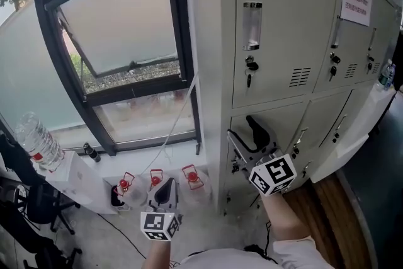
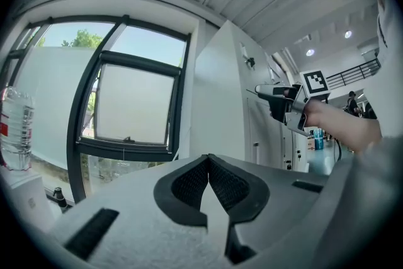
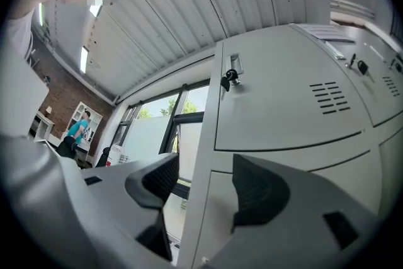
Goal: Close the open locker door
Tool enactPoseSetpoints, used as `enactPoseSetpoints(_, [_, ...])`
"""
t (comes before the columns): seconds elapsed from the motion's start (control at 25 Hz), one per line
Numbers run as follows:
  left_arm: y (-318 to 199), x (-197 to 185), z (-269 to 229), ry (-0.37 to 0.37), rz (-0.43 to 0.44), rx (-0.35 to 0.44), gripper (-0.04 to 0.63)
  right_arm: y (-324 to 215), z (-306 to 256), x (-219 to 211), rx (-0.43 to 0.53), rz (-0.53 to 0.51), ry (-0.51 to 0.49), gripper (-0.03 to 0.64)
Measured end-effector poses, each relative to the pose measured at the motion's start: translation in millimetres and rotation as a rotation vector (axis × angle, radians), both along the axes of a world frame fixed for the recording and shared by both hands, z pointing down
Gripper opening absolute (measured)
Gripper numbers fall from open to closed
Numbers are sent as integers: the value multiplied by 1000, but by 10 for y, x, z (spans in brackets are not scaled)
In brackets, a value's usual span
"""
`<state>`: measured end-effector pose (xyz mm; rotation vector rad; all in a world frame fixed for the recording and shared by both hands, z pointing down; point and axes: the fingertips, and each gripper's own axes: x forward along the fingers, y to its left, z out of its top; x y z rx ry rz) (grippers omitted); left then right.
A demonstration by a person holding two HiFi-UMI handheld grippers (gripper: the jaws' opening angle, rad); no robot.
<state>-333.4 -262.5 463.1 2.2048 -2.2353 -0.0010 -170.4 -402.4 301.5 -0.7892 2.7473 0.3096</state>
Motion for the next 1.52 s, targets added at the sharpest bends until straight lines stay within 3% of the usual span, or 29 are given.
enactPoseSetpoints(0.52, [-203,756,24,-6,166,4,9,259,967,908,-161,181,91,230])
enactPoseSetpoints(0.8, [-262,1198,64,-5,245,-6,9,395,1328,1468,-236,300,106,52])
enactPoseSetpoints(0.88, [-266,1315,74,-5,265,-8,9,443,1439,1594,-254,331,120,30])
enactPoseSetpoints(1.24, [-322,1776,85,-10,342,-6,9,601,1948,2074,-379,440,166,17])
enactPoseSetpoints(1.52, [-314,2081,139,-10,395,-19,9,716,2017,2343,-394,485,151,12])
